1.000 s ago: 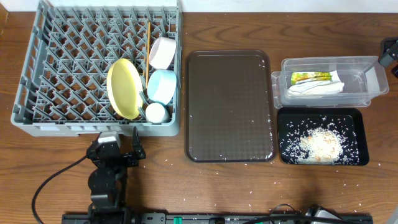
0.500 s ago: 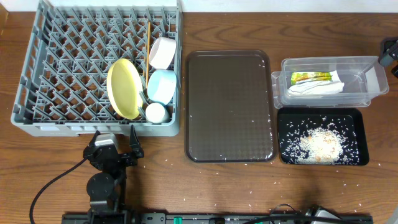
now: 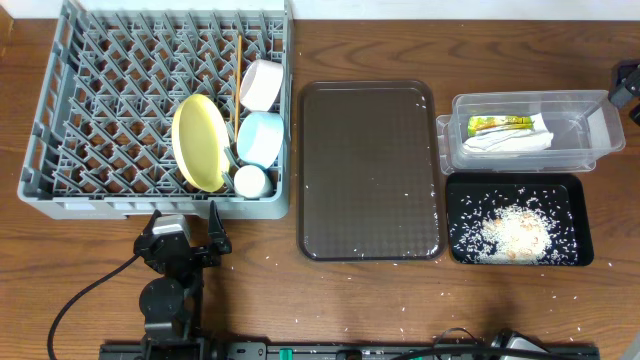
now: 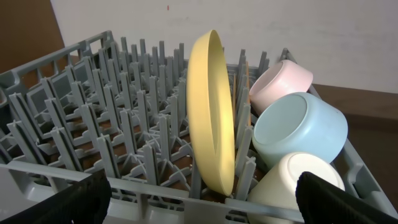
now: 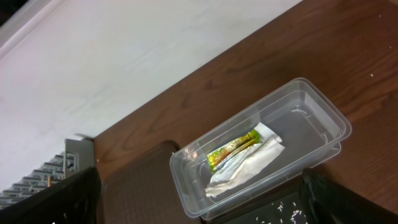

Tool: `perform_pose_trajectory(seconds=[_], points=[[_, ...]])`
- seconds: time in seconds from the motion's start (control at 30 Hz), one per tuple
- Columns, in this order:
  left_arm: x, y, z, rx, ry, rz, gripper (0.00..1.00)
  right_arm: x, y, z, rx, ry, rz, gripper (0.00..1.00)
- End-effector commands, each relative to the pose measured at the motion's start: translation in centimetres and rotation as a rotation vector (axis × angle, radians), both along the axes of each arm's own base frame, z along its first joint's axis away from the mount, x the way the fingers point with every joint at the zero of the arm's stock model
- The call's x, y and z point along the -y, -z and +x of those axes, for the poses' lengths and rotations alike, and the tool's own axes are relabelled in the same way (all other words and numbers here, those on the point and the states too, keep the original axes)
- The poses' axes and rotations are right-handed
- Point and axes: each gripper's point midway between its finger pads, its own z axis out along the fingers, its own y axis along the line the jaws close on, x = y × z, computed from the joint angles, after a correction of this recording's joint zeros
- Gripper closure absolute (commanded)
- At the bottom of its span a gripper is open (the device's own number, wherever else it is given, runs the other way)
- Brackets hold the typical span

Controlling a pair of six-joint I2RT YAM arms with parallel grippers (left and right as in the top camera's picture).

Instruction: Sort waste into correct bins and load items into the dishwasher

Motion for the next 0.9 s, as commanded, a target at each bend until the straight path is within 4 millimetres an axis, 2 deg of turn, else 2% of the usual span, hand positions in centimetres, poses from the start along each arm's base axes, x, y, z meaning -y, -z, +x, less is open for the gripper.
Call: perform_pose_trajectory(seconds=[0.0,0.37,0.43,0.53,0.6,0.7,0.87], points=[[-0.3,1.7,0.0,-0.040,-0.012,0.021,0.05,0.3,-0.5,-0.1,0.011,0.015,0.003,0.01],[-0.3,1.7,0.0,-0.040,-0.012,0.021,0.05,-0.3,0.2,-0.4,-0.022,-0.023,-0.019,0.01],[-0.3,1.7,0.0,-0.040,-0.012,0.021,0.05,-1.6,0.0,0.1,-0.012,-0.123,-0.118,0.01],[-0.3,1.7,0.0,-0.040,-0.012,0.021,0.05,-4.7,-0.6,0.8,0.027,-0.318,-0.331,0.01],[-0.3,1.7,0.0,-0.040,-0.013,0.021,0.05,-6.4,-0.7,1.0,0.044,-0.388,-0.433,0.01],[-0.3,1.7,0.0,-0.040,-0.013,0.021,0.05,-8.5,-0.3,0.9,0.079,-0.409,-0.530,0.01],[-0.3,1.7,0.0,-0.040,-0.013,0.021,0.05,-11.4,1.2,-0.2,0.206,-0.444,-0.578,0.01]])
